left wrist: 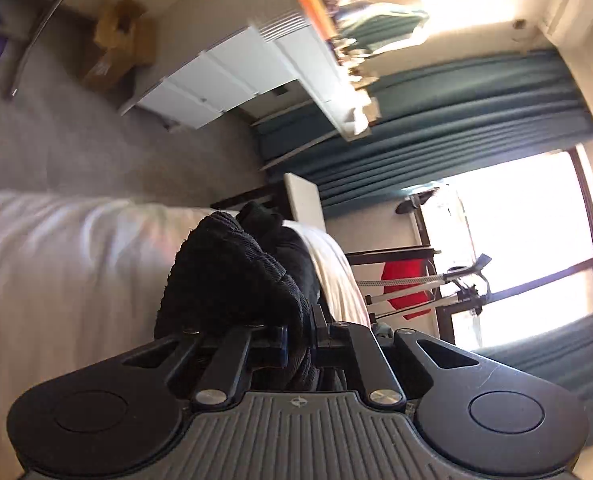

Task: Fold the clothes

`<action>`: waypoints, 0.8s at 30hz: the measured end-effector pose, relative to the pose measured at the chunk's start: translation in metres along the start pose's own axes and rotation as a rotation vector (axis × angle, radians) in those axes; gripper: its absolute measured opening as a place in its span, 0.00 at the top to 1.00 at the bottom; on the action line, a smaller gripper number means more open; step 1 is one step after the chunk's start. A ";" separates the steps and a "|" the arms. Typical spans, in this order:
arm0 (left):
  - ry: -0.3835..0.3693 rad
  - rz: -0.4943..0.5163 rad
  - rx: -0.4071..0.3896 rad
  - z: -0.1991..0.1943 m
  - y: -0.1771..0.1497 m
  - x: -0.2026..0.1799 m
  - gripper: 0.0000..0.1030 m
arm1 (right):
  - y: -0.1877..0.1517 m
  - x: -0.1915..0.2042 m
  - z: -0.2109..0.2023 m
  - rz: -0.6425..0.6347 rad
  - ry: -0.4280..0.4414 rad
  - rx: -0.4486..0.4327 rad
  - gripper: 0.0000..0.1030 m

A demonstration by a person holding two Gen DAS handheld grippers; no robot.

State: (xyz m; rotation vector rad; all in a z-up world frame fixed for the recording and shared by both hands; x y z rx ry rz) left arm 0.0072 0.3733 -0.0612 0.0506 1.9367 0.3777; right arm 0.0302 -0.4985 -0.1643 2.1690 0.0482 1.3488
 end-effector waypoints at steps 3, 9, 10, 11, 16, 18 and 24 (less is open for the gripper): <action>0.011 -0.068 0.015 -0.004 0.009 0.010 0.91 | 0.020 0.009 -0.002 0.029 0.066 -0.050 0.94; -0.034 -0.089 0.002 -0.003 0.011 0.008 0.91 | 0.040 0.025 0.045 -0.057 -0.018 -0.036 0.94; -0.040 -0.097 0.002 -0.001 0.010 0.008 0.91 | 0.040 0.033 0.056 -0.067 -0.026 -0.012 0.94; -0.046 -0.106 0.003 0.001 0.008 0.009 0.91 | 0.041 0.044 0.065 -0.086 -0.021 0.015 0.94; -0.077 -0.178 0.019 0.008 0.003 0.013 0.91 | 0.078 0.142 0.054 -0.132 0.294 -0.110 0.95; -0.085 -0.199 0.021 0.007 0.004 0.017 0.91 | 0.090 0.148 0.045 -0.101 0.322 -0.150 0.95; -0.051 -0.212 0.070 0.006 0.001 0.039 0.91 | 0.078 0.039 0.035 -0.085 0.023 -0.168 0.95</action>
Point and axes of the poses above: each gripper's, at about its wrist camera, not at the fingertips, and z roughly the way its jaws point, x to its left, y to its top, the point moved 10 cm from there along z, roughly the way its jaws point, and after that the axes turned 12 degrees about -x, right-handed, at the moved point
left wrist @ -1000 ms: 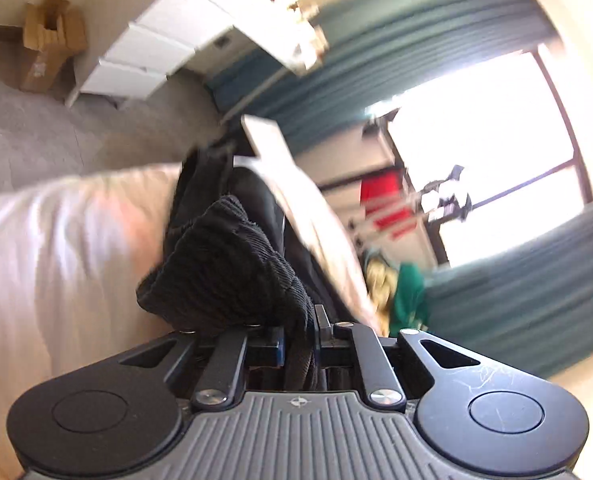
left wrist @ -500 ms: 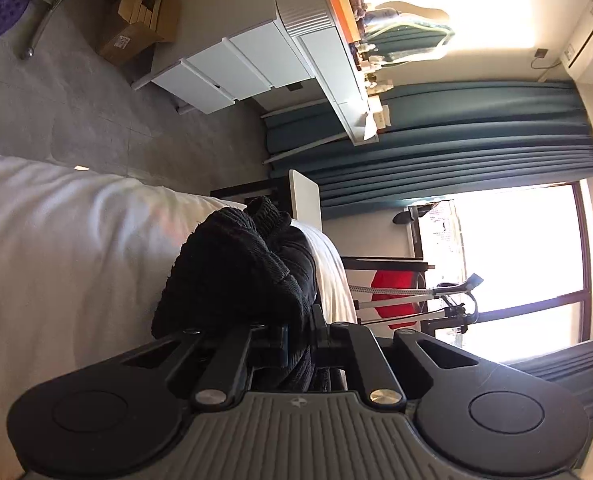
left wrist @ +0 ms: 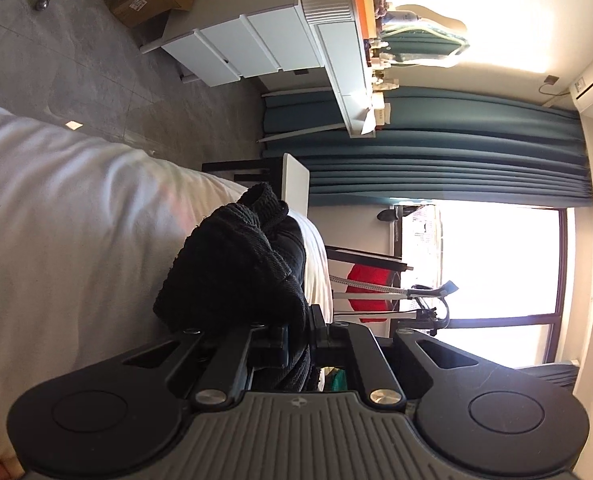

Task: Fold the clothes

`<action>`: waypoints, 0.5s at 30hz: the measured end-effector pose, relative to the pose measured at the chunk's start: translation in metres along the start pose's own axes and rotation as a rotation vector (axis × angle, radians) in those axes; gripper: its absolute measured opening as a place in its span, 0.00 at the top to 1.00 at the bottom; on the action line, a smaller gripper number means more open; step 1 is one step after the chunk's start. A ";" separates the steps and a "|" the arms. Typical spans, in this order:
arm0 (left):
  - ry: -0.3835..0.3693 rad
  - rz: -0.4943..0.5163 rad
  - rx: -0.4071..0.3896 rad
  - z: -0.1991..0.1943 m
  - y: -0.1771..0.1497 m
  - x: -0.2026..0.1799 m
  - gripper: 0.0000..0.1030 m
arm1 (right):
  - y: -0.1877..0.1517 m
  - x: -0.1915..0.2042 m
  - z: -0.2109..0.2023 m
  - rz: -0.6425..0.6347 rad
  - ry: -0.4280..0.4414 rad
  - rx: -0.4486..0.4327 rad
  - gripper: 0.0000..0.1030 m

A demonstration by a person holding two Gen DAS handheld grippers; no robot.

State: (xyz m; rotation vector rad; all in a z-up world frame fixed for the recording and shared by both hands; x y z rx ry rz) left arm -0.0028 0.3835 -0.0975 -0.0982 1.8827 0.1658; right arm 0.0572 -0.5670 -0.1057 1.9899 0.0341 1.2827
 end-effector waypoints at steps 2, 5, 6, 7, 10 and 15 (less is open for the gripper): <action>0.024 0.016 0.010 0.002 0.001 0.006 0.90 | -0.019 -0.053 -0.003 0.014 -0.130 0.041 0.95; 0.051 0.035 0.021 0.002 0.001 0.014 0.90 | -0.050 -0.115 -0.004 0.053 -0.290 0.177 0.95; 0.058 0.038 0.023 0.002 0.001 0.015 0.90 | -0.052 -0.125 -0.005 0.083 -0.297 0.193 0.95; 0.064 0.042 0.026 0.002 0.001 0.017 0.89 | -0.051 -0.128 -0.006 0.100 -0.292 0.199 0.95; 0.082 0.059 0.038 0.000 0.000 0.021 0.88 | -0.050 -0.123 -0.011 0.061 -0.283 0.188 0.95; 0.087 0.093 0.109 -0.009 -0.006 0.021 0.52 | -0.054 -0.112 -0.011 -0.055 -0.303 0.198 0.89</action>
Point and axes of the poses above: each gripper's, at about its wrist camera, not at the fingertips, and z roughly the way its jaws point, x to its left, y to its top, the point moved 10 cm from there along z, roughly the way its jaws point, and after that the axes turned 12 degrees about -x, right-handed, at the moved point
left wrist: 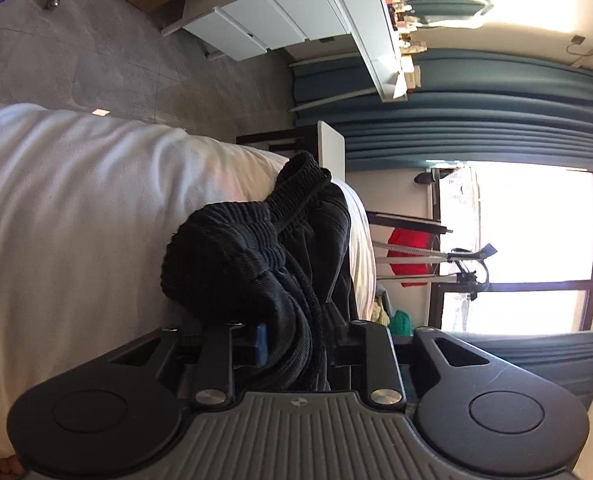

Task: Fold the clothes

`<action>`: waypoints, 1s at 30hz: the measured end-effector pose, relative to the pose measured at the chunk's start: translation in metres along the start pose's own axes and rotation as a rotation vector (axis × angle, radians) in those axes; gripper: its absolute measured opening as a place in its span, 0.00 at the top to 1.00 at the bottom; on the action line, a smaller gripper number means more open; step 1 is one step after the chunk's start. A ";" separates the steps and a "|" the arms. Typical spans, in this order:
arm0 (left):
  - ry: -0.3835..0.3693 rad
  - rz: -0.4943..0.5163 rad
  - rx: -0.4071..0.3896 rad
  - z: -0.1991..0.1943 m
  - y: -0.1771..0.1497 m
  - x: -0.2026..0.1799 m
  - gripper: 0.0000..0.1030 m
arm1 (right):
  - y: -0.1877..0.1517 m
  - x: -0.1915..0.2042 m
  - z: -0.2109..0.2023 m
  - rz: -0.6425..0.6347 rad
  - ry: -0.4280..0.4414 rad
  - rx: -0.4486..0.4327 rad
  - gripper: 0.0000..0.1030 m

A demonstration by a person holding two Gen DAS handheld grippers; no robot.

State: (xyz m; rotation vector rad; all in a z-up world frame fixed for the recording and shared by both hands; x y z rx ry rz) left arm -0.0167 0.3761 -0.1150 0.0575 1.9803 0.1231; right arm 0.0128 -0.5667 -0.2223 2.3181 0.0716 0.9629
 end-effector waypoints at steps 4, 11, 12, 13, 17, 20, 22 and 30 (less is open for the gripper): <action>-0.031 0.128 -0.019 -0.023 -0.003 -0.018 0.13 | 0.005 0.016 -0.014 -0.070 0.026 -0.033 0.50; -0.038 0.609 -0.154 -0.065 -0.039 -0.078 0.01 | -0.008 0.091 -0.062 -0.333 0.202 -0.157 0.23; -0.045 0.683 -0.161 -0.066 -0.050 -0.088 0.01 | -0.015 0.102 -0.068 -0.360 0.238 -0.153 0.24; -0.051 0.748 -0.158 -0.064 -0.063 -0.096 0.01 | -0.023 0.112 -0.074 -0.379 0.278 -0.138 0.24; -0.098 0.915 -0.101 -0.046 -0.125 -0.117 0.00 | -0.060 0.146 -0.100 -0.424 0.430 -0.069 0.24; -0.124 1.037 -0.050 -0.027 -0.175 -0.127 0.01 | -0.085 0.163 -0.120 -0.464 0.515 -0.042 0.24; -0.142 1.122 -0.025 -0.016 -0.208 -0.133 0.01 | -0.099 0.172 -0.130 -0.493 0.563 -0.025 0.24; -0.241 1.334 0.122 0.032 -0.327 -0.139 0.01 | -0.127 0.189 -0.144 -0.561 0.671 -0.006 0.24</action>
Point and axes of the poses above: each gripper's, at about its wrist camera, not at the fingertips, and z roughly the way its jaws point, x to its left, y to its top, the point moved 10 cm from there along z, roughly the way its jaws point, and after that the axes turned 12 degrees about -x, right-handed, at the moved point
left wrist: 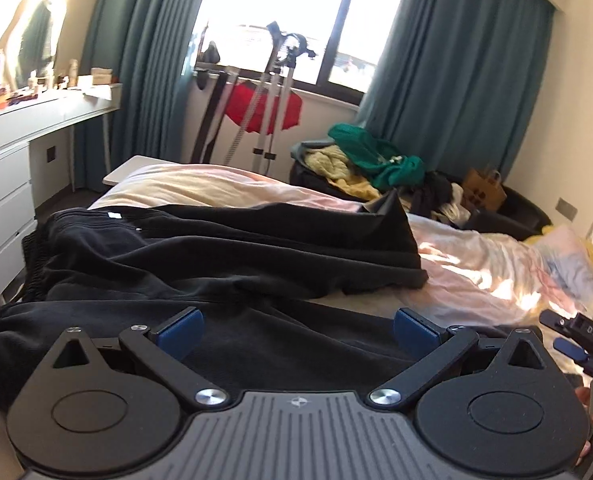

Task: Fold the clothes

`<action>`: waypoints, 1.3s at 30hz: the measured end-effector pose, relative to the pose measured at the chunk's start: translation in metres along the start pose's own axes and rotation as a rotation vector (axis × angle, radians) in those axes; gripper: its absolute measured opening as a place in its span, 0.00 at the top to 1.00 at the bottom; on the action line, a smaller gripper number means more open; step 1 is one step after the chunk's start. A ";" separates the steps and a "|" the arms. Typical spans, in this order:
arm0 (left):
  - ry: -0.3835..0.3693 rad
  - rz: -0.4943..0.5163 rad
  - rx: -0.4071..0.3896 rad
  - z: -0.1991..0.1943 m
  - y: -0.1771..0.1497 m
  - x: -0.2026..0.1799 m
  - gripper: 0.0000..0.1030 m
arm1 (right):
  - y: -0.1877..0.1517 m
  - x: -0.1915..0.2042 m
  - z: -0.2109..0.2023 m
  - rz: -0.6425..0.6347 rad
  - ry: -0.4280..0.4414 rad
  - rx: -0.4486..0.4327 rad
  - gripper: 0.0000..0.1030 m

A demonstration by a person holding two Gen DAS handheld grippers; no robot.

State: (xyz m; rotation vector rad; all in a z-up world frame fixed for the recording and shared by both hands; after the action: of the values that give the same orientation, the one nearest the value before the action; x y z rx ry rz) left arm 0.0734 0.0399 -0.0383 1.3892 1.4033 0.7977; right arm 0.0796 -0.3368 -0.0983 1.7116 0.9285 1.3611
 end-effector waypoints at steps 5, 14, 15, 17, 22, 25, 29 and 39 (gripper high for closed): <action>-0.008 0.123 -0.005 0.023 -0.033 -0.023 0.01 | -0.021 0.008 0.014 -0.029 0.025 0.029 0.24; 0.056 0.160 0.034 0.038 -0.060 -0.007 0.01 | -0.037 0.027 0.016 -0.084 0.053 0.052 0.24; 0.062 0.152 0.037 0.038 -0.060 -0.003 0.01 | -0.036 0.028 0.015 -0.091 0.053 0.047 0.24; 0.067 0.137 0.046 0.036 -0.059 0.003 0.01 | -0.033 0.030 0.013 -0.116 0.044 0.026 0.24; 0.072 0.150 0.070 0.034 -0.061 0.008 0.01 | -0.025 0.032 0.012 -0.141 -0.011 -0.017 0.24; 0.070 0.152 0.066 0.031 -0.064 0.010 0.01 | -0.026 0.033 0.015 -0.139 -0.031 0.011 0.24; 0.088 0.179 0.082 0.029 -0.074 0.013 0.01 | -0.031 0.029 0.014 -0.096 -0.053 0.025 0.24; 0.021 0.248 0.154 0.067 -0.090 -0.011 0.01 | -0.034 0.000 0.015 -0.092 -0.192 0.044 0.24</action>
State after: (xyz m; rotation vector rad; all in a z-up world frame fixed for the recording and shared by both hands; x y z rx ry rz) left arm 0.1042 0.0058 -0.1412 1.7019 1.3475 0.8795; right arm 0.0913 -0.3229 -0.1308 1.7754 0.9212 1.1027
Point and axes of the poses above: each gripper's, at about its wrist camera, not at the fingertips, and z roughly the way its jaws point, x to its left, y to its top, the point moved 10 cm from there along z, roughly the way its jaws point, and after that the axes turned 12 degrees about -x, right-handed, at the moved point
